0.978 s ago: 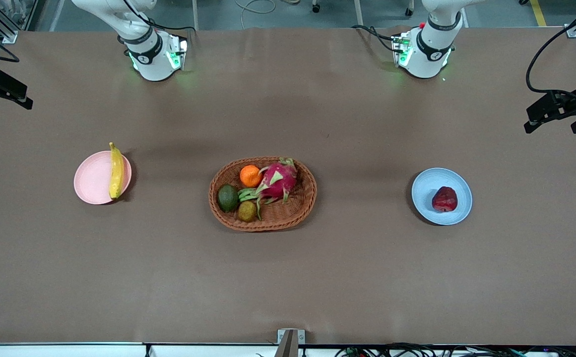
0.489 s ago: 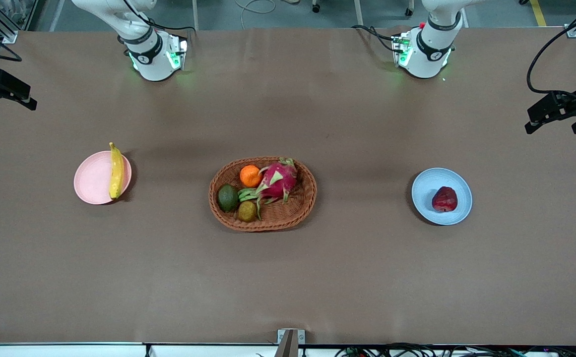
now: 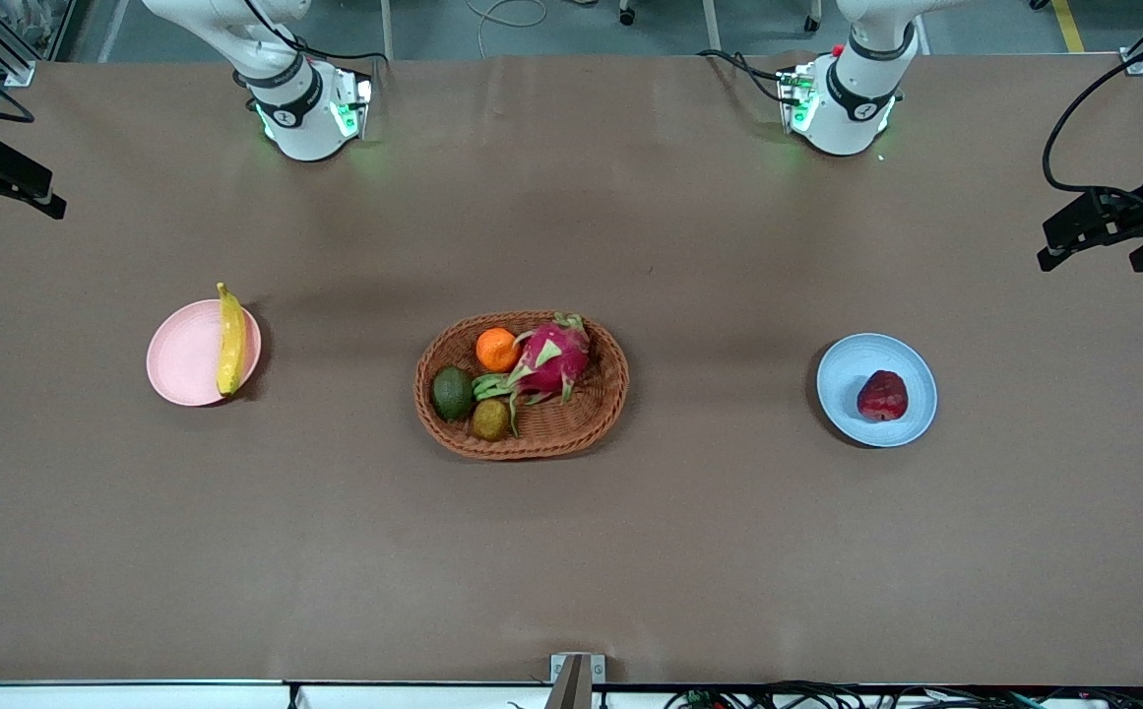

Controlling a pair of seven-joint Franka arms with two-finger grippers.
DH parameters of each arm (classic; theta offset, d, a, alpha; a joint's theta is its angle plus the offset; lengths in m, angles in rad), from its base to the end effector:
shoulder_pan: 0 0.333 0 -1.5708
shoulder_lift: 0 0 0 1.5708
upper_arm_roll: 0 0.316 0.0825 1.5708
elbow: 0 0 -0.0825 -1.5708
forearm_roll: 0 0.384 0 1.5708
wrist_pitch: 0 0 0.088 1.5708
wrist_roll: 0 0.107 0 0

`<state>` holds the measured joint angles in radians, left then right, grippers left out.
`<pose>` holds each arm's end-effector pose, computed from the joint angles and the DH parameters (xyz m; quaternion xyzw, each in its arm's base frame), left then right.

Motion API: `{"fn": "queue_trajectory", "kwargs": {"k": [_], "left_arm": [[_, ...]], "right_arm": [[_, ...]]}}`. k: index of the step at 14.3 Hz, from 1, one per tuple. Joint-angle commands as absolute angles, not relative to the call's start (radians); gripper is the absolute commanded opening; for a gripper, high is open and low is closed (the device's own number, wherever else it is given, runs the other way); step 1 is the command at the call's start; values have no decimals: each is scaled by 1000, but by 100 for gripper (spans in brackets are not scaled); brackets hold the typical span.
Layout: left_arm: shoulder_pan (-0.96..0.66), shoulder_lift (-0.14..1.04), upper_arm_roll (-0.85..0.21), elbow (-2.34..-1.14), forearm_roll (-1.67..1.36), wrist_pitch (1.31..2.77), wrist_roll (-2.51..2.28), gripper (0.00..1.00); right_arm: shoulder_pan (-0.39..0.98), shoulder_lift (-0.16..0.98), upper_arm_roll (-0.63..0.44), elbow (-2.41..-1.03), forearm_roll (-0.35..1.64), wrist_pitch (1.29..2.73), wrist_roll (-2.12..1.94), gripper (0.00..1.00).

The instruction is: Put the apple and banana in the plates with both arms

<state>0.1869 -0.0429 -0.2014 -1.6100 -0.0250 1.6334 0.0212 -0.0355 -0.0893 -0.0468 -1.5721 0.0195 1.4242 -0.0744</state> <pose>0.5476 -0.0130 0.6348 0.9993 -0.0175 0.0327 0.0081 0.5092 -0.0409 0.6590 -0.9995 0.0027 0.0283 0.0140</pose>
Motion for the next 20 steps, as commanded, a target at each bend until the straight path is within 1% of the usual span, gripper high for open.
{"fn": "queue_trajectory", "kwargs": {"k": [1, 5, 7, 20], "left_arm": [[97, -29, -120, -1574, -35, 1603, 15, 100], [3, -29, -31, -1574, -35, 1603, 15, 100], [-26, -28, -3, -1560, -32, 1603, 15, 100], [-23, -34, -15, -1557, -35, 1595, 15, 100]], "right_arm": [[-44, -113, -43, -1600, 25, 1427, -81, 100], [-44, -114, -41, -1601, 25, 1427, -80, 100], [-44, -114, -41, -1601, 25, 1425, -80, 100], [-45, -112, -41, -1600, 25, 1427, -81, 100]]}}
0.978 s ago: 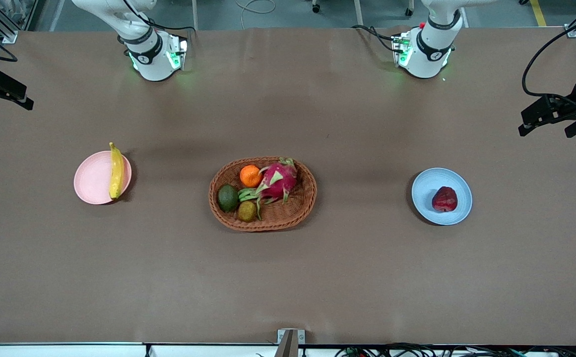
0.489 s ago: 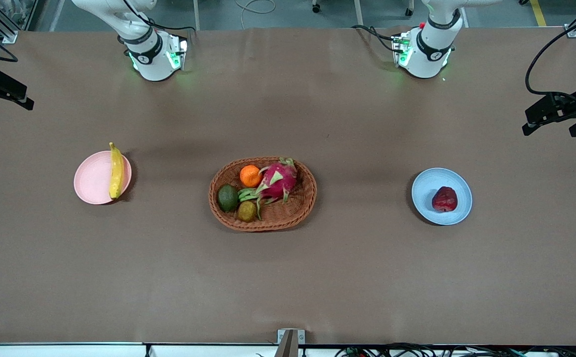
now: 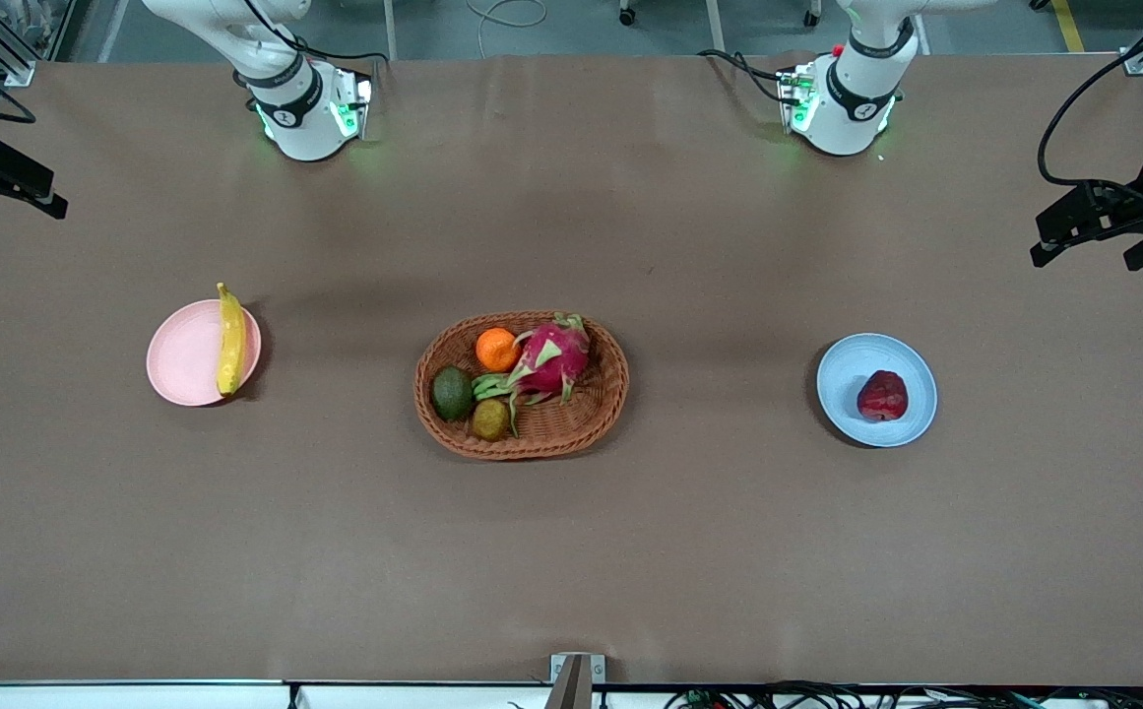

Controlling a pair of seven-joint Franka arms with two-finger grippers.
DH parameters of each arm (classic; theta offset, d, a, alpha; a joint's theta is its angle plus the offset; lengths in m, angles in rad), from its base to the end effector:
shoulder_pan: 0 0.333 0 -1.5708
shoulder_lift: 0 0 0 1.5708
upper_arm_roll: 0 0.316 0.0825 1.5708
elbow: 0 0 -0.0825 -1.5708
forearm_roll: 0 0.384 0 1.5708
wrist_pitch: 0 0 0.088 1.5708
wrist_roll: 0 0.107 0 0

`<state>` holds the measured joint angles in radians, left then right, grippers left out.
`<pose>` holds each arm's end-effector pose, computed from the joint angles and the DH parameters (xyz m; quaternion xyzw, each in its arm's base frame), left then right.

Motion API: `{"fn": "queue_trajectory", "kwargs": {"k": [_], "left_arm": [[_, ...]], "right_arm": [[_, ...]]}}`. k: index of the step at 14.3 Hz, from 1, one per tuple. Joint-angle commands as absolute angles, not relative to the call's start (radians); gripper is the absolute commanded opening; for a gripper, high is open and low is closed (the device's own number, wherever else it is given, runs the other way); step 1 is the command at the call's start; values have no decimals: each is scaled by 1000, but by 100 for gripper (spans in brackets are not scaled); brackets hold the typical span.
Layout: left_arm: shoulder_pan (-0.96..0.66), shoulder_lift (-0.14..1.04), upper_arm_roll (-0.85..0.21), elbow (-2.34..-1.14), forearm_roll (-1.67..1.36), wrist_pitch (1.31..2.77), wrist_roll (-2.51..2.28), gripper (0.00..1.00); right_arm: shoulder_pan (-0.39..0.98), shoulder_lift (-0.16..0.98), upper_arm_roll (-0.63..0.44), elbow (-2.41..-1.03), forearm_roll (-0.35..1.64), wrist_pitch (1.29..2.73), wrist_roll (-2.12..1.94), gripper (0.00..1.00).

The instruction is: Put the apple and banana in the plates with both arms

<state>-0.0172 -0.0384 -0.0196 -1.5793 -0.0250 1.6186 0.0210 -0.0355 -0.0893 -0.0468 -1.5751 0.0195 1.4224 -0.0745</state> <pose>0.5472 -0.0229 0.6461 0.9988 -0.0288 0.0387 0.0124 0.5090 -0.0409 0.6575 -0.9994 0.0026 0.0307 0.0142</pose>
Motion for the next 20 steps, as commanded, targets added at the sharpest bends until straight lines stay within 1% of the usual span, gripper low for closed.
{"fn": "queue_trajectory", "kwargs": {"k": [1, 20], "left_arm": [[-23, -34, -14, -1557, -35, 1595, 15, 100], [-23, -35, -15, -1557, -32, 1595, 15, 100]], "right_arm": [[-44, -110, -41, -1600, 25, 1427, -80, 100], [-43, -112, -40, -1598, 3, 1448, -81, 100]]}}
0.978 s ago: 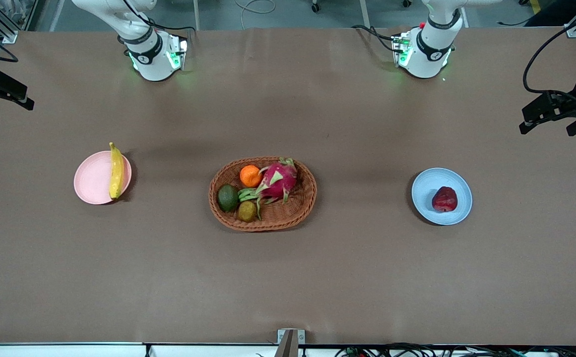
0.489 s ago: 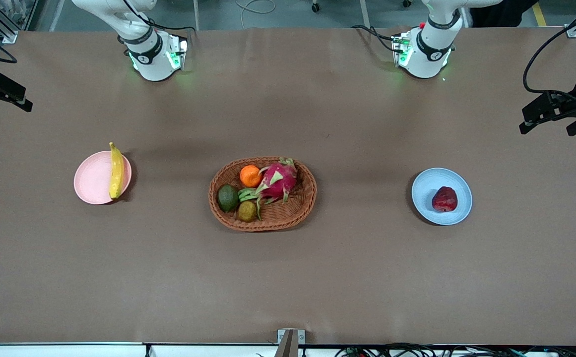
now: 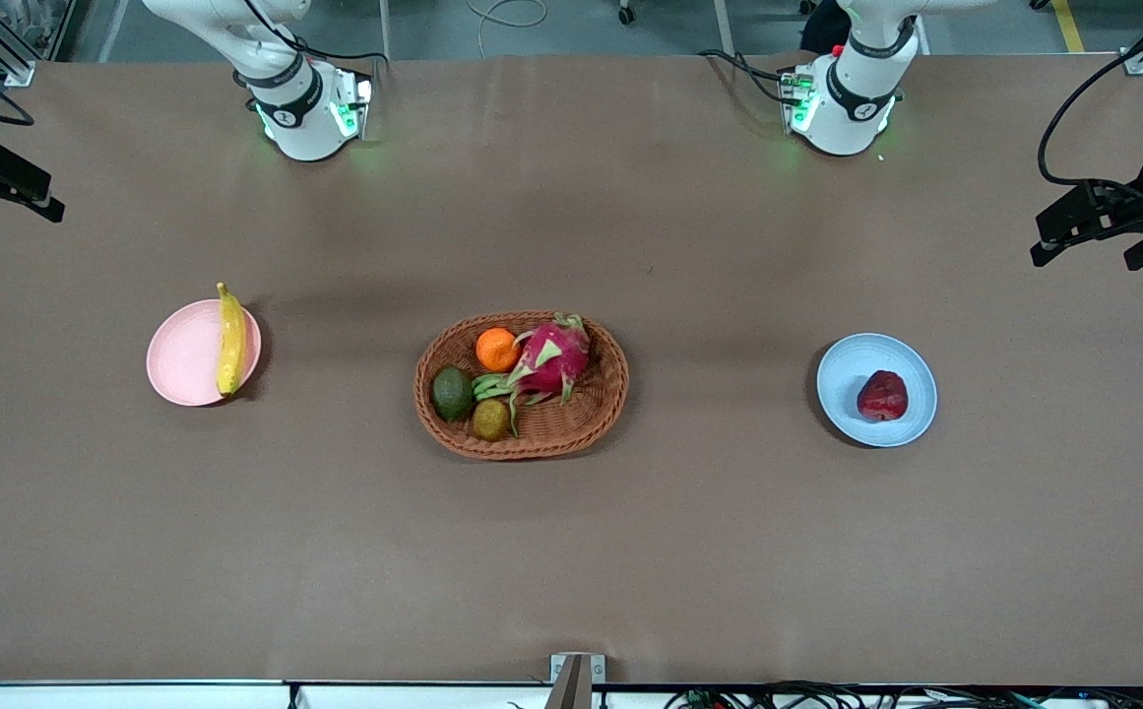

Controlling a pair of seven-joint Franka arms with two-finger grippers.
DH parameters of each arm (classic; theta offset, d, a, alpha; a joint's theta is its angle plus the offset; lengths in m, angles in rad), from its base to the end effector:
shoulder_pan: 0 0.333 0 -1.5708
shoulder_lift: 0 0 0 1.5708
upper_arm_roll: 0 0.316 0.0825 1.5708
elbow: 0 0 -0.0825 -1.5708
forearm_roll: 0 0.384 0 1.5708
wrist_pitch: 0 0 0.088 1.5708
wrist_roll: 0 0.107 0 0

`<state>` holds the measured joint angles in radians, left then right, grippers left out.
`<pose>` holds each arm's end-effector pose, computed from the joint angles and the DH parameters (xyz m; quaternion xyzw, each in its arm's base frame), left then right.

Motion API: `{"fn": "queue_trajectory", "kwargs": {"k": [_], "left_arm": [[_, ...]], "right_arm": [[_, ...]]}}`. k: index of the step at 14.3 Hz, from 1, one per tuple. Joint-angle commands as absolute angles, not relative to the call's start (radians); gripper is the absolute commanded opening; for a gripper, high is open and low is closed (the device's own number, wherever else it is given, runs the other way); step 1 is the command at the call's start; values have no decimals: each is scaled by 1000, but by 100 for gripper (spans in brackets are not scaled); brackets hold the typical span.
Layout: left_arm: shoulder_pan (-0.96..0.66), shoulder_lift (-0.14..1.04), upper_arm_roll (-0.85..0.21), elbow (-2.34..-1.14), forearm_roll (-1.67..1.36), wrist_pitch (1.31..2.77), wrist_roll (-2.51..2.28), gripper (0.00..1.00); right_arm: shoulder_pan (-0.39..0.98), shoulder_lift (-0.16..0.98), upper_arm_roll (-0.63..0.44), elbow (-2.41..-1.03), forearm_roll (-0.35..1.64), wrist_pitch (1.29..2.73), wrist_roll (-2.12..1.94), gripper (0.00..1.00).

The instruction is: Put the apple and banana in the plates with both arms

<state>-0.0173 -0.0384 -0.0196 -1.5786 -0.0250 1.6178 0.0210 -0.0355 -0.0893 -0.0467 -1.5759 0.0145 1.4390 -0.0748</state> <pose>0.5472 -0.0230 0.6463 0.9988 -0.0288 0.0387 0.0124 0.5108 -0.0416 0.6585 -0.9997 0.0028 0.0230 0.0111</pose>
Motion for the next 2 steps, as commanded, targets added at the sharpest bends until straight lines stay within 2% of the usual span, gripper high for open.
{"fn": "queue_trajectory", "kwargs": {"k": [1, 2], "left_arm": [[-23, -35, -15, -1557, -32, 1595, 15, 100], [-23, -35, -15, -1557, -32, 1595, 15, 100]], "right_arm": [[-43, -110, -40, -1598, 2, 1448, -80, 100], [-43, -110, -40, -1598, 3, 1447, -80, 100]]}}
